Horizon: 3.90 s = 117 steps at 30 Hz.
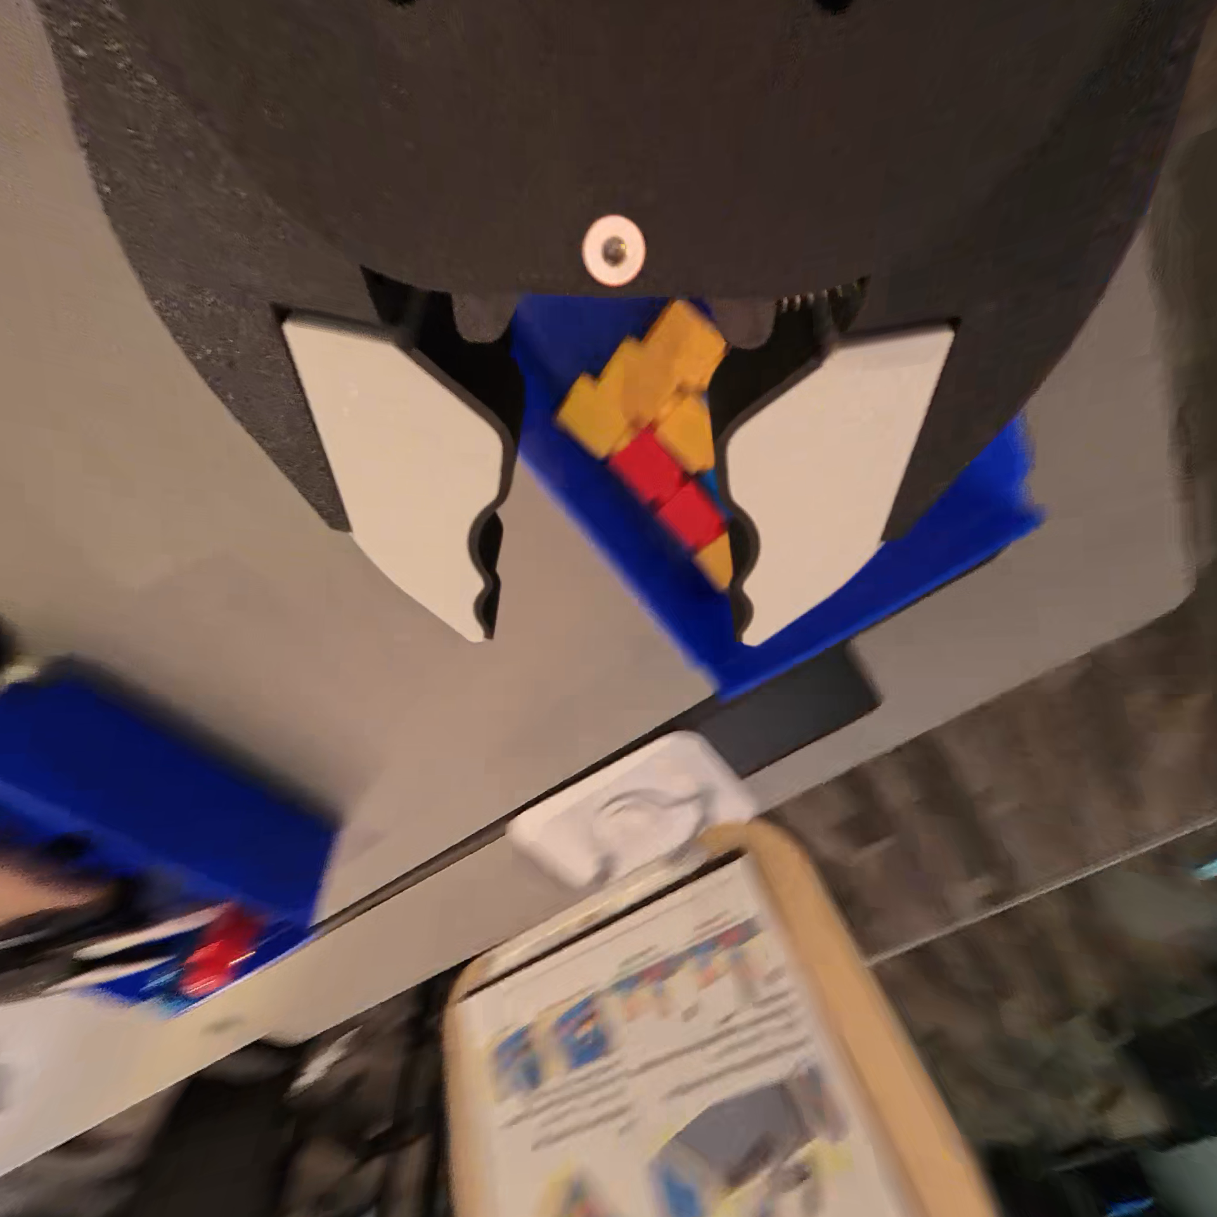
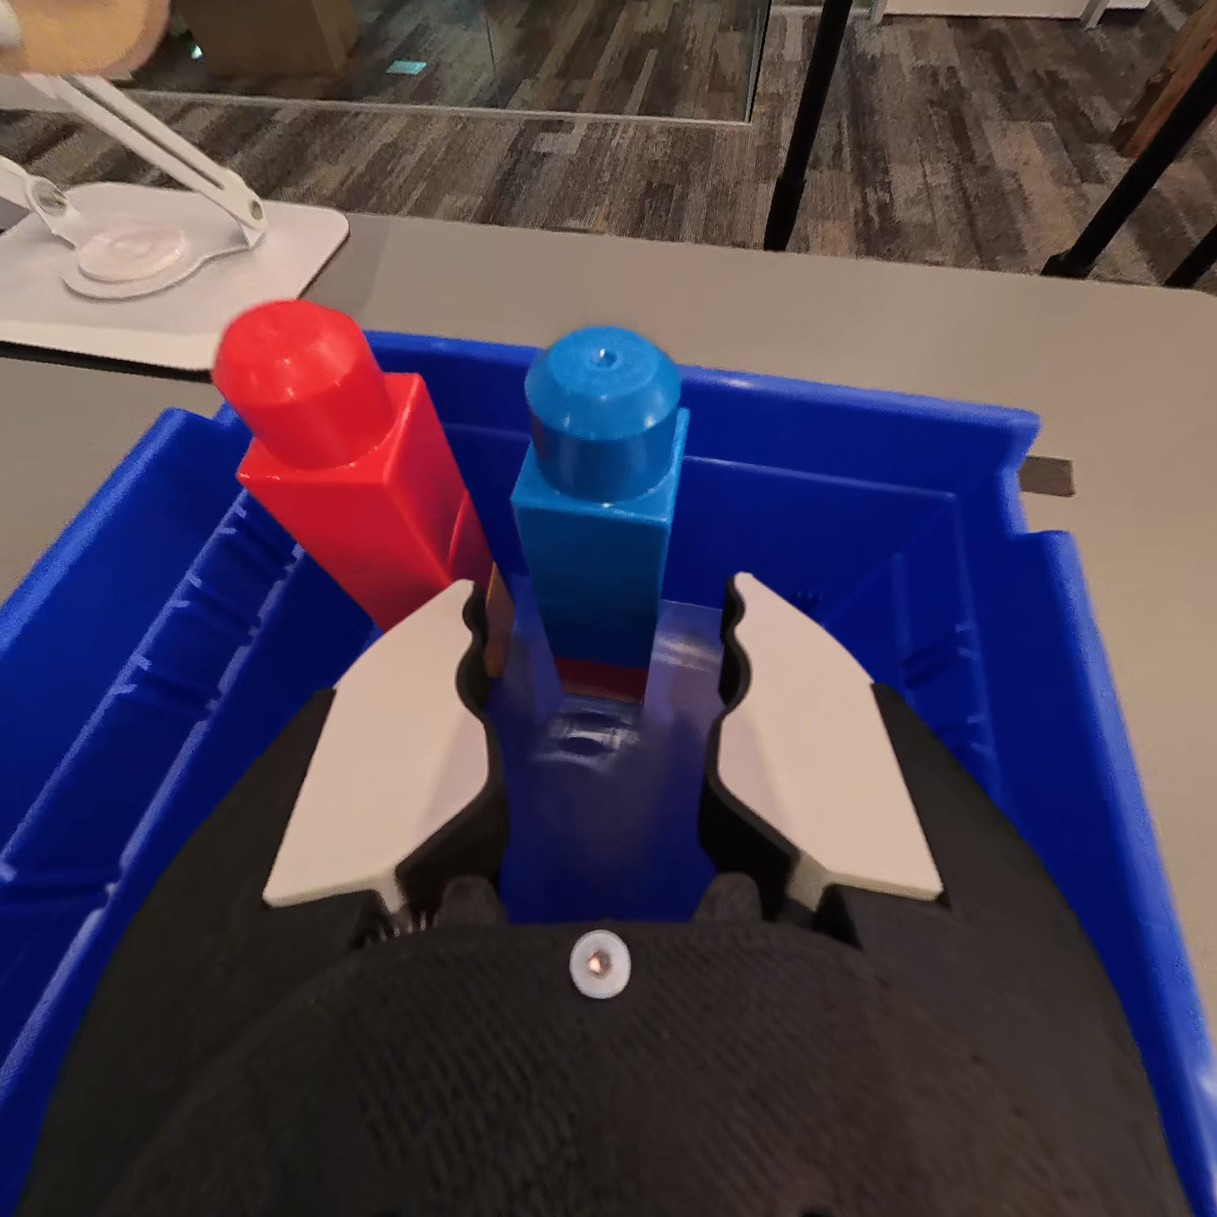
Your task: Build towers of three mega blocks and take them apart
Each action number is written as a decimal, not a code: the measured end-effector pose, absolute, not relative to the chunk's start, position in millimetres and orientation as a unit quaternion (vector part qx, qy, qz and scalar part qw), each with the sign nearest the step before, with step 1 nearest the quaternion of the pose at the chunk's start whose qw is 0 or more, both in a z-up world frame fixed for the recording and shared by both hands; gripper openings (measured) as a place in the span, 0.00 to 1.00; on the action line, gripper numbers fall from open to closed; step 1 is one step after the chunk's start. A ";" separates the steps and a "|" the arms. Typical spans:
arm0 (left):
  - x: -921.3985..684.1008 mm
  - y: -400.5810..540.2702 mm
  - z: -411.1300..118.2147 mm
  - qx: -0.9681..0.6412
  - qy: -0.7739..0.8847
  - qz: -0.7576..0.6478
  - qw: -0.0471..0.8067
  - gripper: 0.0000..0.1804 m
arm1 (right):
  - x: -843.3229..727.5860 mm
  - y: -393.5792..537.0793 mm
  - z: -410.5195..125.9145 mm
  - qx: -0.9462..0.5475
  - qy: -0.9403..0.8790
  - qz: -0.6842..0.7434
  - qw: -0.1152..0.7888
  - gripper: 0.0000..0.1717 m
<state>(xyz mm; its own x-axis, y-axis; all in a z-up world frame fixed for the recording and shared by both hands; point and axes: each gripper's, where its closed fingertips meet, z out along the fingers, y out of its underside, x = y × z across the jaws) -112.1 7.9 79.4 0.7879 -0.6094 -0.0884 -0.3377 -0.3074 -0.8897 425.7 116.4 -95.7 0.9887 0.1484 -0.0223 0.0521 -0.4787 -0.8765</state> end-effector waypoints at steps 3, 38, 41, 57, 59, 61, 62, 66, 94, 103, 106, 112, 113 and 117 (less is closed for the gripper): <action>-158.0 10.1 50.9 -0.852 0.235 -0.104 0.456 0.36 | 428.7 111.7 -83.4 -0.854 -0.057 0.053 0.514 0.48; -216.3 -5.0 -127.4 -0.998 0.051 -0.007 0.035 0.28 | 405.9 70.3 64.1 -0.735 -0.066 0.122 0.664 0.50; -220.8 -10.2 -127.0 -0.998 0.056 0.002 0.025 0.25 | 405.6 70.6 63.6 -0.735 -0.065 0.127 0.663 0.50; -221.3 -12.1 -134.1 -0.997 0.072 -0.010 0.013 0.23 | 388.9 75.2 55.3 -0.749 -0.092 0.124 0.644 0.49; -218.7 -10.3 -135.2 -0.996 0.085 -0.020 0.018 0.24 | 387.5 75.9 54.4 -0.750 -0.095 0.123 0.643 0.49; -218.5 -14.8 -140.8 -0.995 0.092 -0.025 0.002 0.24 | 386.4 76.2 53.5 -0.751 -0.096 0.124 0.641 0.49; -220.4 -17.6 -144.0 -0.995 0.094 -0.022 -0.009 0.24 | 386.1 76.4 53.1 -0.751 -0.097 0.124 0.641 0.49; -223.9 -20.1 -150.2 -0.994 0.101 -0.022 -0.023 0.21 | 386.0 76.2 53.7 -0.750 -0.097 0.126 0.642 0.48; 101.5 -74.3 86.2 -0.642 0.477 -0.406 0.442 0.20 | 113.7 -64.3 126.3 -0.455 -0.389 0.609 0.521 0.42; 115.0 -76.5 86.9 -0.625 0.464 -0.448 0.440 0.20 | 102.3 -72.6 112.6 -0.446 -0.414 0.629 0.483 0.23; 113.2 -74.8 86.4 -0.624 0.464 -0.446 0.443 0.20 | 101.0 -73.1 109.1 -0.448 -0.420 0.628 0.478 0.21; 115.9 -71.4 81.1 -0.629 0.475 -0.396 0.471 0.21 | 102.3 -72.1 99.9 -0.441 -0.433 0.631 0.469 0.21; 116.6 -69.4 78.5 -0.631 0.477 -0.381 0.478 0.21 | 101.8 -70.8 97.1 -0.443 -0.435 0.629 0.468 0.21; 111.8 -45.3 63.1 -0.668 0.465 -0.266 0.516 0.41 | 103.1 -55.2 83.3 -0.466 -0.428 0.606 0.481 0.21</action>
